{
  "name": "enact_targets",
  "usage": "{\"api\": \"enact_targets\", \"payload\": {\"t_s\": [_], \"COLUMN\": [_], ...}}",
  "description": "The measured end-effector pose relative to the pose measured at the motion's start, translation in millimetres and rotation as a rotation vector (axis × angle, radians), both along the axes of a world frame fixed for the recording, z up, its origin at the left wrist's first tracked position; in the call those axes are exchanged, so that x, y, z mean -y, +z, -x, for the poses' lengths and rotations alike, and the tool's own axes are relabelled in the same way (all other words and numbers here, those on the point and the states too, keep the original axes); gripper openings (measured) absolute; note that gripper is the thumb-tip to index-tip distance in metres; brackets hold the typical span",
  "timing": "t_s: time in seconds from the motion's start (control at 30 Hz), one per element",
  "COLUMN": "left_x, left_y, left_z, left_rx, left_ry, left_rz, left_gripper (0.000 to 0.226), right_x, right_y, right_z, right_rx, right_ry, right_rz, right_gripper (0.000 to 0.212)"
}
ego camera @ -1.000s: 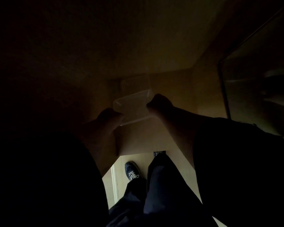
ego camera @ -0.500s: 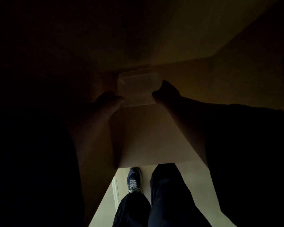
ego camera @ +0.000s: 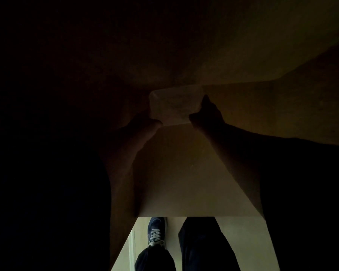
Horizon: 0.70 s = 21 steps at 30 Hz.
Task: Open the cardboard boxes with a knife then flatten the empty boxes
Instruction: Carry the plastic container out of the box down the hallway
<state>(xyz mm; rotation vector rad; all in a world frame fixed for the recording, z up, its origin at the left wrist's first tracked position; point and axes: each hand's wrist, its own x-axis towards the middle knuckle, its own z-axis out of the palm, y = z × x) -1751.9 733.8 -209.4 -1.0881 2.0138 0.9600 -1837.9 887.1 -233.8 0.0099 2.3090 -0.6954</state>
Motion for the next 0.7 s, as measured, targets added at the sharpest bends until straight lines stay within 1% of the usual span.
{"api": "enact_targets", "payload": {"t_s": [0.13, 0.2, 0.3, 0.4, 0.53, 0.6, 0.7], "left_x": [-0.9, 2.9, 10.9, 10.8, 8.5, 7.9, 9.4], "left_y": [6.7, 11.5, 14.0, 28.1, 51.4, 59.2, 71.7], "left_z": [-0.4, 0.2, 0.6, -6.5, -36.0, -53.0, -80.4], "left_rx": [-0.076, -0.129, -0.203, -0.203, -0.154, -0.119, -0.146], "left_ry": [-0.018, 0.028, 0.097, 0.13, 0.088, 0.127, 0.176], "left_rz": [0.051, 0.071, 0.08, 0.089, 0.056, 0.014, 0.064], "left_gripper": [0.048, 0.048, 0.054, 0.055, 0.053, 0.054, 0.062], "right_x": [-0.5, -2.6, -8.1, -11.6, -6.7, -0.6, 11.0], "right_y": [4.3, 9.4, 23.3, 42.2, 68.6, 78.5, 88.6], "right_z": [-1.9, -2.0, -1.7, -2.7, -9.4, -19.6, -40.1], "right_rx": [-0.003, -0.009, 0.001, -0.017, -0.028, -0.061, -0.072], "right_ry": [-0.019, -0.02, 0.015, 0.073, 0.114, 0.15, 0.209], "right_rz": [0.022, 0.018, -0.024, -0.075, -0.07, -0.049, 0.02], "right_gripper": [0.077, 0.071, 0.065, 0.062, 0.058, 0.058, 0.062]}}
